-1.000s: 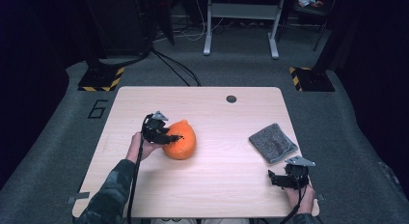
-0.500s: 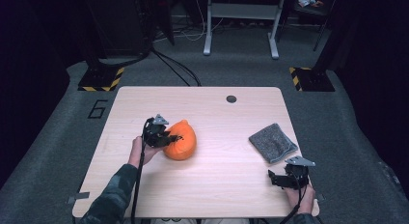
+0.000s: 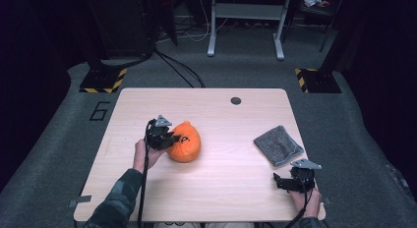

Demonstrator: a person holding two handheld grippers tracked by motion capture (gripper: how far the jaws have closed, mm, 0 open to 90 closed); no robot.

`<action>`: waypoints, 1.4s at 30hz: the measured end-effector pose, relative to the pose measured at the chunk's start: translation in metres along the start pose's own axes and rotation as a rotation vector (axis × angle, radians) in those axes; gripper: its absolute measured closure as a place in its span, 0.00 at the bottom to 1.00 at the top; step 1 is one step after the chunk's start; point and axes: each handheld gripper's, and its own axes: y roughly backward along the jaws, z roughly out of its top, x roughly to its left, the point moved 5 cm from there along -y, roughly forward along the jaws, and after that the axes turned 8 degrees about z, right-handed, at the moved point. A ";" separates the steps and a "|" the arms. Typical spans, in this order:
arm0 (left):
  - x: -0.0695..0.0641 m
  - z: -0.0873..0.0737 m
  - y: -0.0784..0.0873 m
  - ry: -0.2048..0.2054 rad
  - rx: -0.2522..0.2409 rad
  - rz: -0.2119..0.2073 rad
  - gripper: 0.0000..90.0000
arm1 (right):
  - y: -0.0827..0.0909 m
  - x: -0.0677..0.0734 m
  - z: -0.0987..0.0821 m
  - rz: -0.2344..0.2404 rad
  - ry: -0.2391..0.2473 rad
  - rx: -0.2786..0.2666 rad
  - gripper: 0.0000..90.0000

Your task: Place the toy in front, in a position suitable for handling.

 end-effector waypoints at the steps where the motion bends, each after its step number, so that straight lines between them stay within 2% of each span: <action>1: -0.001 0.001 0.000 0.006 -0.003 0.002 0.84 | 0.000 0.000 0.000 0.000 -0.004 0.001 0.06; 7: -0.001 0.002 0.002 0.007 0.011 0.009 0.88 | 0.000 0.000 0.000 -0.001 -0.003 -0.001 0.06; 10: -0.003 0.003 0.003 0.016 -0.008 0.022 0.89 | 0.000 0.000 0.000 -0.001 -0.001 -0.001 0.06; 12: -0.002 0.004 0.006 0.010 0.000 0.030 0.90 | 0.000 0.000 0.000 0.000 -0.004 0.000 0.06; 15: -0.003 0.004 0.008 0.033 -0.015 0.038 0.90 | 0.000 0.000 0.000 0.000 -0.002 0.000 0.06; 17: -0.003 0.005 0.010 0.032 -0.013 0.043 0.90 | 0.000 0.000 0.000 -0.001 -0.005 0.000 0.06; 18: -0.004 0.006 0.011 0.051 -0.021 0.048 0.90 | 0.000 0.000 0.000 0.000 -0.004 -0.001 0.06; 20: -0.005 0.007 0.014 0.052 -0.022 0.050 0.89 | 0.000 0.000 0.000 0.000 -0.004 0.000 0.06; 28: -0.019 0.023 0.022 0.088 -0.064 0.054 0.89 | 0.000 0.000 0.000 0.001 -0.006 -0.001 0.06; 34: -0.028 0.030 0.020 0.126 -0.079 0.074 0.89 | 0.000 0.000 0.000 0.000 -0.007 -0.001 0.06; 37: -0.032 0.032 0.018 0.164 -0.092 0.084 0.89 | 0.000 0.000 0.000 0.000 -0.007 -0.001 0.06; 42: -0.042 0.035 0.013 0.181 -0.094 0.095 0.89 | 0.000 0.000 0.000 0.001 -0.007 0.004 0.06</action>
